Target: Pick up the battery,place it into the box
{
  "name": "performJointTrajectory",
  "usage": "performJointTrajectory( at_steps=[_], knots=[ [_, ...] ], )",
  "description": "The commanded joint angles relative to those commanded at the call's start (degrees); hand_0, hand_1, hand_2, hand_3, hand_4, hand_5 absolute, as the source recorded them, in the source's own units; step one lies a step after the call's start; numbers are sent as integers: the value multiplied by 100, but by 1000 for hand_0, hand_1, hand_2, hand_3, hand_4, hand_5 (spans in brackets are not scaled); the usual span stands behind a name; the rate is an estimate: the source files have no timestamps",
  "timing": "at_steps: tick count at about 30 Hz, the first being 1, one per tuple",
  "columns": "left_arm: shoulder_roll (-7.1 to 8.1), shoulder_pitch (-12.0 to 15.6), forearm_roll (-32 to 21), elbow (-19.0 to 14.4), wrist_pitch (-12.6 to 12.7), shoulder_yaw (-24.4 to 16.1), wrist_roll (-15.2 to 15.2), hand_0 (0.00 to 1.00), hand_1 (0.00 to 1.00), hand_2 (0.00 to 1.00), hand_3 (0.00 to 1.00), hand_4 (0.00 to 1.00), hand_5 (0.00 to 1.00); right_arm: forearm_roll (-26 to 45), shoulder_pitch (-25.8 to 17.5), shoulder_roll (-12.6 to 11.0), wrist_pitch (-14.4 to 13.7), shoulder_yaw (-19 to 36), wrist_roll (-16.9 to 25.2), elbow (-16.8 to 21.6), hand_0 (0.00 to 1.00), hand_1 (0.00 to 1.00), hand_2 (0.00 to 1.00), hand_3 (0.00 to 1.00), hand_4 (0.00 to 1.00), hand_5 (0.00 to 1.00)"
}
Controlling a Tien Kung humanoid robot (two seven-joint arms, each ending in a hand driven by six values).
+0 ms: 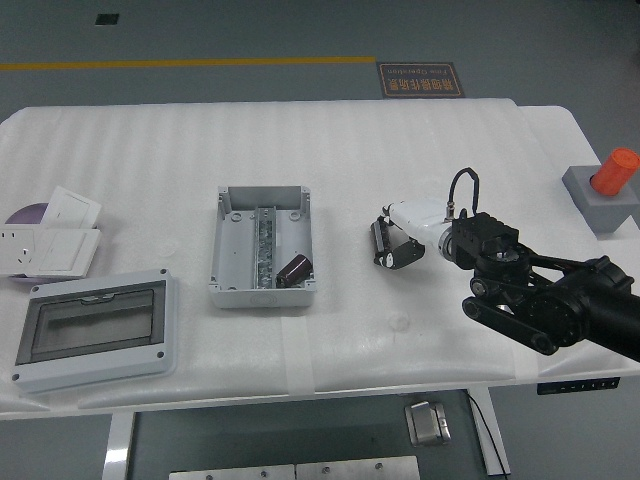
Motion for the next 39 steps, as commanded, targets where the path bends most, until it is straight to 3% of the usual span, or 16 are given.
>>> performJointTrajectory(
  at_steps=[3,4,10,11,21,28,29,33,34,39],
  knots=[
    [2,1,4,-3,2,-2,-3,660,685,623,631,782,396,-22,7,-1,-18,-38,20,8,214,415,673,719,452,149],
    [2,0,6,-4,3,-4,-5,660,685,626,635,789,415,-26,8,-1,-23,-47,25,13,214,417,671,717,371,105],
    [4,-15,15,-9,6,-11,-13,660,685,626,635,789,415,-8,4,-32,-44,22,37,181,214,417,671,717,371,105],
    [1,-19,14,-7,7,-5,-13,660,685,628,637,794,427,36,-6,-55,-44,106,29,304,212,419,672,712,337,85],
    [-24,-26,6,-1,3,37,0,660,684,630,643,798,434,92,-232,-64,-121,1044,-82,1358,210,416,672,712,332,86],
    [-38,-26,-71,22,37,83,-22,660,685,632,646,803,446,-73,-274,188,-263,963,-166,1683,207,415,673,713,332,79],
    [-38,-24,-88,26,50,92,-29,660,685,632,647,808,454,-107,-272,234,-256,934,-200,1680,204,407,670,715,385,118],
    [-40,-18,-129,39,79,131,-37,660,685,632,647,808,454,-206,-274,401,-277,842,-275,1640,204,407,670,715,385,118],
    [-40,-15,-133,40,86,141,-33,657,683,635,650,781,538,-225,-276,442,-291,825,-278,1631,193,398,751,931,821,546],
    [-44,-14,-137,44,84,163,-27,657,683,635,650,781,538,-274,-280,548,-316,798,-290,1619,193,398,751,931,821,546]
  ],
)
